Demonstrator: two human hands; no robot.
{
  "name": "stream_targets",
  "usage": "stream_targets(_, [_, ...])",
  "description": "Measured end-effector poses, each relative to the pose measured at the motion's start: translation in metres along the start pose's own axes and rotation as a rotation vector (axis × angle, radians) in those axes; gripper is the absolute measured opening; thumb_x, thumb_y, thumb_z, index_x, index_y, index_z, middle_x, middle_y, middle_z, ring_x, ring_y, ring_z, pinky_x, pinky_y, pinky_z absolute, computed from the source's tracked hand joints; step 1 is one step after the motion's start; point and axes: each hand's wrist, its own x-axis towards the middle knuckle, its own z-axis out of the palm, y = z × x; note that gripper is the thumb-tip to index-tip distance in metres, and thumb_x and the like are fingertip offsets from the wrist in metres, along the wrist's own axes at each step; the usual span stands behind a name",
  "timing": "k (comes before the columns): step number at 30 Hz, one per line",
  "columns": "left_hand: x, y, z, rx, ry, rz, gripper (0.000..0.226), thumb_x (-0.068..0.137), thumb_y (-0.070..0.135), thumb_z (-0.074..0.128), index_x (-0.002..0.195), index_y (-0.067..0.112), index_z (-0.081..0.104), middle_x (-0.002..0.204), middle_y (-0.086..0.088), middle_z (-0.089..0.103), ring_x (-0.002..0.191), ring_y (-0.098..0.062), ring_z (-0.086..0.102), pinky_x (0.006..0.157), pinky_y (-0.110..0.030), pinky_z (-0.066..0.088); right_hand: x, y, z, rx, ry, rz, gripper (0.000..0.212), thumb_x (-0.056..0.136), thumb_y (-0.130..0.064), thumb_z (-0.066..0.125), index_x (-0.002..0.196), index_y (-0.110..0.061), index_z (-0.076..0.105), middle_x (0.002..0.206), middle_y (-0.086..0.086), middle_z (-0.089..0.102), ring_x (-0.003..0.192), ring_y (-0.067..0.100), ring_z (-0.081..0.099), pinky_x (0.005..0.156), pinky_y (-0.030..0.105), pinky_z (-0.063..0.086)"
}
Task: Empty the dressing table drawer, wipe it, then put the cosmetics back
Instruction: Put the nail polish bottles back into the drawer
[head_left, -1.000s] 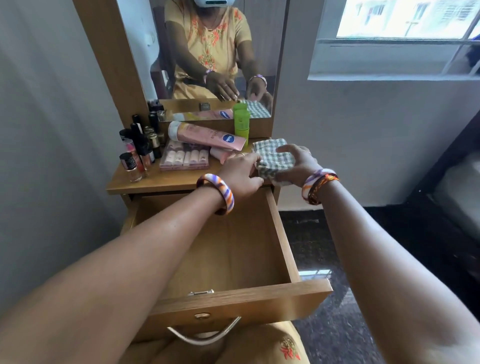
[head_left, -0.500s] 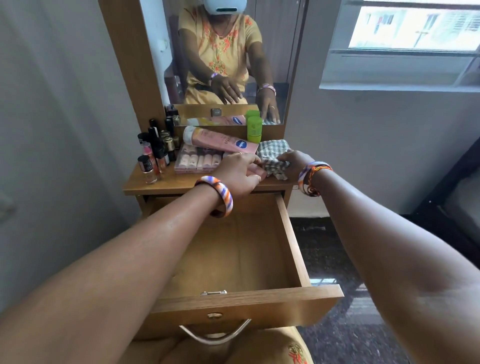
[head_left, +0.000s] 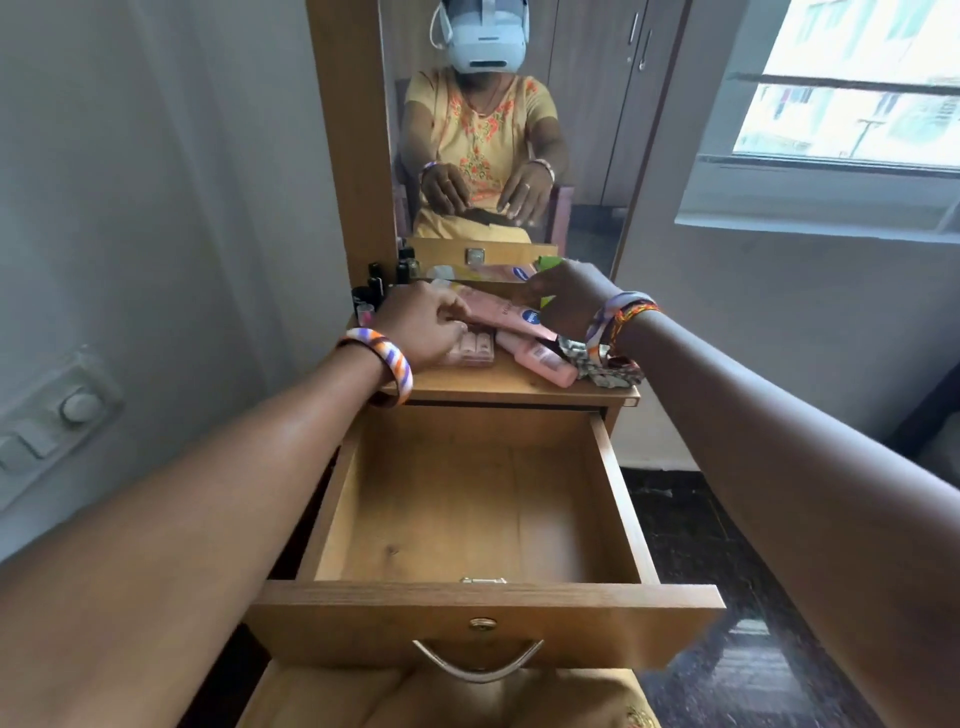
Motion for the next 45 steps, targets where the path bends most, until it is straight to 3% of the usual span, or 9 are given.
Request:
stream_targets(2, [0.0, -0.009, -0.019, -0.006, 0.054, -0.022, 0.027, 0.09, 0.01, 0.057, 0.115, 0.008, 0.067, 0.118, -0.01, 0.067, 0.109, -0.022, 0.061, 0.083, -0.018, 0.038, 0.004, -0.018, -0.002, -0.024, -0.038, -0.043, 0.036, 0.09, -0.005, 0.05, 0.123, -0.016, 0.061, 0.129, 0.004, 0.06, 0.119, 0.018, 0.055, 0.089, 0.015, 0.035])
stream_targets(5, [0.0, -0.023, -0.045, -0.006, 0.15, -0.063, 0.026, 0.089, 0.011, 0.058, 0.113, 0.007, 0.068, 0.116, -0.011, 0.068, 0.109, -0.023, 0.062, 0.084, -0.017, 0.037, 0.007, -0.036, -0.008, -0.032, -0.061, -0.066, 0.038, 0.088, -0.004, 0.049, 0.119, -0.018, 0.064, 0.123, 0.001, 0.064, 0.116, 0.017, 0.058, 0.079, 0.013, 0.046])
stream_targets(9, [0.006, -0.039, -0.067, -0.001, 0.219, -0.113, 0.025, 0.089, 0.01, 0.058, 0.112, 0.005, 0.068, 0.114, -0.012, 0.068, 0.107, -0.024, 0.061, 0.086, -0.02, 0.039, 0.016, -0.05, -0.009, 0.036, -0.126, -0.128, 0.034, 0.085, 0.0, 0.05, 0.112, -0.008, 0.068, 0.118, 0.012, 0.067, 0.112, 0.028, 0.061, 0.099, 0.039, 0.047])
stream_targets(13, [0.022, -0.056, -0.075, 0.018, 0.247, -0.181, 0.025, 0.087, 0.014, 0.059, 0.109, 0.005, 0.068, 0.113, -0.013, 0.067, 0.106, -0.027, 0.061, 0.092, -0.027, 0.044, 0.028, -0.06, -0.009, 0.001, -0.139, -0.134, 0.037, 0.084, 0.0, 0.048, 0.115, -0.009, 0.066, 0.119, 0.008, 0.067, 0.112, 0.022, 0.061, 0.097, 0.027, 0.047])
stream_targets(16, [0.036, -0.067, -0.075, 0.031, 0.252, -0.245, 0.026, 0.086, 0.017, 0.061, 0.108, 0.007, 0.066, 0.114, -0.012, 0.066, 0.106, -0.03, 0.061, 0.094, -0.032, 0.046, 0.046, -0.063, -0.007, -0.008, -0.113, -0.123, 0.041, 0.08, -0.001, 0.051, 0.116, -0.014, 0.066, 0.115, 0.006, 0.068, 0.107, 0.019, 0.063, 0.079, 0.014, 0.046])
stream_targets(19, [0.054, -0.075, -0.069, 0.038, 0.247, -0.272, 0.027, 0.086, 0.02, 0.06, 0.108, 0.004, 0.066, 0.114, -0.014, 0.065, 0.105, -0.031, 0.061, 0.092, -0.033, 0.047, 0.068, -0.065, -0.004, 0.006, -0.07, -0.093, 0.043, 0.079, 0.0, 0.053, 0.118, -0.016, 0.064, 0.115, 0.004, 0.068, 0.106, 0.015, 0.064, 0.079, 0.012, 0.042])
stream_targets(25, [0.104, -0.096, -0.048, 0.056, 0.193, -0.362, 0.028, 0.086, 0.026, 0.063, 0.102, 0.003, 0.069, 0.114, -0.015, 0.067, 0.102, -0.032, 0.062, 0.088, -0.033, 0.048, 0.119, -0.067, 0.021, 0.041, 0.027, -0.117, 0.044, 0.082, 0.003, 0.055, 0.119, -0.018, 0.064, 0.113, 0.009, 0.068, 0.105, 0.024, 0.063, 0.088, 0.023, 0.046])
stream_targets(29, [0.134, -0.113, -0.032, 0.106, 0.151, -0.426, 0.028, 0.084, 0.029, 0.063, 0.093, 0.003, 0.071, 0.101, -0.016, 0.069, 0.081, -0.031, 0.062, 0.069, -0.03, 0.046, 0.148, -0.071, 0.04, 0.012, 0.025, -0.197, 0.042, 0.081, 0.003, 0.053, 0.116, -0.015, 0.066, 0.112, 0.015, 0.068, 0.105, 0.031, 0.063, 0.087, 0.03, 0.049])
stream_targets(45, [0.173, -0.144, -0.003, 0.238, 0.127, -0.502, 0.028, 0.086, 0.024, 0.062, 0.102, 0.0, 0.065, 0.105, -0.019, 0.067, 0.095, -0.034, 0.064, 0.069, -0.031, 0.044, 0.175, -0.072, 0.077, -0.372, 0.071, -0.305, 0.029, 0.093, -0.002, 0.042, 0.116, -0.001, 0.059, 0.116, 0.018, 0.057, 0.105, 0.038, 0.06, 0.077, 0.04, 0.049])
